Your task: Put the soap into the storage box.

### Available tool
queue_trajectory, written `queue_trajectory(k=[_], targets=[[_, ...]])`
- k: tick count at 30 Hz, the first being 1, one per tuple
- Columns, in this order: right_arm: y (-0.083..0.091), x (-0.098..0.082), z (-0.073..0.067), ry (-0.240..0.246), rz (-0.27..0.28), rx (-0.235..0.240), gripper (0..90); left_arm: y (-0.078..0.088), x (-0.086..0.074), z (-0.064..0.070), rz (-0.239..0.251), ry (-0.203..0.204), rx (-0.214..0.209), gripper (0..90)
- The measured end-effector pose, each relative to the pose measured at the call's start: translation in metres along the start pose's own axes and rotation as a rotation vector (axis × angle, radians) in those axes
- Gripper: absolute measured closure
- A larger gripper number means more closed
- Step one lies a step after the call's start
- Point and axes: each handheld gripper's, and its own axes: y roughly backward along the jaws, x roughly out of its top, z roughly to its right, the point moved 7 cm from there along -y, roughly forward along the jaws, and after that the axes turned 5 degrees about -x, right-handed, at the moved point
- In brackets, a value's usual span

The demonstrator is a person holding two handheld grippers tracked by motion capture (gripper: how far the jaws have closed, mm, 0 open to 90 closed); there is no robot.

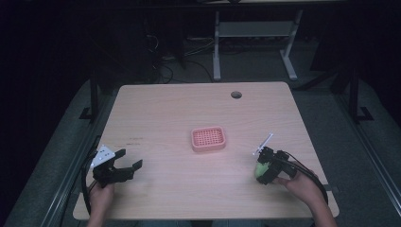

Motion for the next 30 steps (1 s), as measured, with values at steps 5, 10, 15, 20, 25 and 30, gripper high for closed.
queue_trajectory(k=[5, 10, 15, 20, 25, 30], targets=[[0.001, -0.001, 0.001, 0.001, 0.015, 0.003, 26.2, 0.000, 0.000, 0.000, 0.000, -0.001, -0.001, 14.1], [0.001, -0.002, 0.001, 0.006, 0.031, 0.002, 26.5, 0.001, 0.000, -0.001, 0.001, -0.001, 0.003, 14.1], [0.004, -0.003, -0.002, 0.017, 0.053, 0.013, 26.6, 0.002, -0.001, -0.002, 0.003, 0.015, 0.003, 14.0], [0.013, 0.001, -0.003, 0.025, 0.080, 0.005, 26.6, 0.003, 0.000, -0.001, 0.008, 0.011, 0.001, 14.0], [0.021, 0.009, -0.003, 0.034, 0.106, 0.009, 26.6, 0.004, -0.001, -0.003, 0.004, 0.019, 0.004, 14.0], [0.024, 0.020, -0.002, 0.045, 0.120, 0.016, 26.6, 0.003, 0.000, -0.002, 0.010, 0.021, 0.001, 14.1]])
